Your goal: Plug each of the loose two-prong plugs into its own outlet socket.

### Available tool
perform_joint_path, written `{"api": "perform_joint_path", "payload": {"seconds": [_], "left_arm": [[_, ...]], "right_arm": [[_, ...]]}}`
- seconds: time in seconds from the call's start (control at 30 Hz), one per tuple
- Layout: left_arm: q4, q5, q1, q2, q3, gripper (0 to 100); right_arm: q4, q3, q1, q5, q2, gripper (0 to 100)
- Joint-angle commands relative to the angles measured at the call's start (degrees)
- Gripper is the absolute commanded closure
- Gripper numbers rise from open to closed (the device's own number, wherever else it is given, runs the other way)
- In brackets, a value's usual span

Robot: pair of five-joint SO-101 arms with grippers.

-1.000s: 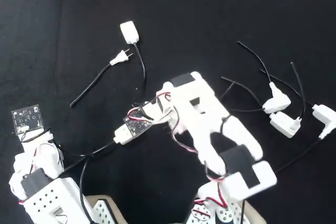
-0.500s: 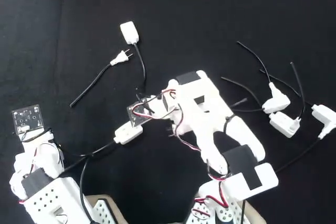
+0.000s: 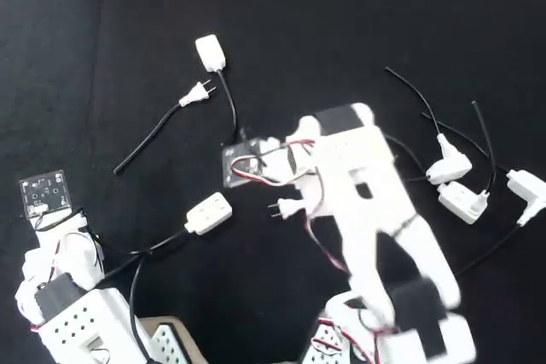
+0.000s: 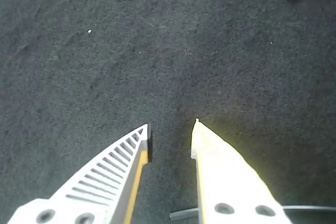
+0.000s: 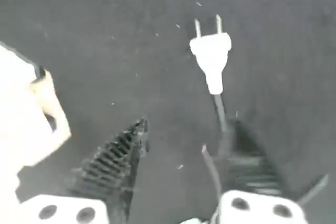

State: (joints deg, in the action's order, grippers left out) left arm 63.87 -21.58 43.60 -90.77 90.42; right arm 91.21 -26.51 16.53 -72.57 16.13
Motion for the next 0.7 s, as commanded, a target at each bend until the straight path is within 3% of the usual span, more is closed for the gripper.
{"api": "perform_joint_path", "payload": {"seconds": [0.0,0.2,0.3,0.5,0.67], "left_arm": [[-1.05,-0.18,-0.75,-0.18,-0.22,86],[-1.05,-0.18,-0.75,-0.18,-0.22,86],[-1.05,-0.18,-0.75,-0.18,-0.22,86],[-1.14,-0.18,-0.75,-0.18,0.13,86],[-1.14,-0.18,-0.75,-0.18,0.13,86]], "right_arm": [[1.14,-1.45,-1.05,14.15,7.16,97.5],[-0.62,-6.73,-1.05,47.03,7.43,90.7],[-6.51,-7.16,-1.32,63.74,3.82,81.2],[-12.84,-6.55,-0.70,90.37,-4.70,52.2],[-15.74,-4.09,2.64,106.46,-10.59,49.8]]}}
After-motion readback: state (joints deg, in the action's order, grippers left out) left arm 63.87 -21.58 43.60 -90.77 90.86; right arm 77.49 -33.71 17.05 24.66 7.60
